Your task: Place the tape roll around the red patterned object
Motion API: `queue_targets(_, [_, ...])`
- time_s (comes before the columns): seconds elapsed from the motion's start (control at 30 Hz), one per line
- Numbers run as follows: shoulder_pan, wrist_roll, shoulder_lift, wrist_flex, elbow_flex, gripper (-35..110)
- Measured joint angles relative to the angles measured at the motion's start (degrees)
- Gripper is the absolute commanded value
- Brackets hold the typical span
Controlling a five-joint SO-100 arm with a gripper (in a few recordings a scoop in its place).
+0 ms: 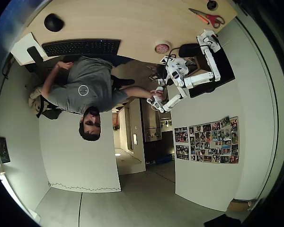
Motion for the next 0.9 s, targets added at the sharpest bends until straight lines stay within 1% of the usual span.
queue_targets(0.1, [0.26,-0.44,4.92,4.04,-2.9,36])
queue_targets(0.27, [0.35,-2.29,12.92,6.33,-4.31,36])
queue_targets(0.4, [1.14,-3.43,17.4,6.42,-3.16,36])
queue_targets(0.6, [2.72,-3.52,22.85,6.15,3.87,36])
queue_targets(0.9, [2.64,-3.08,28.04,2.81,11.25,36])
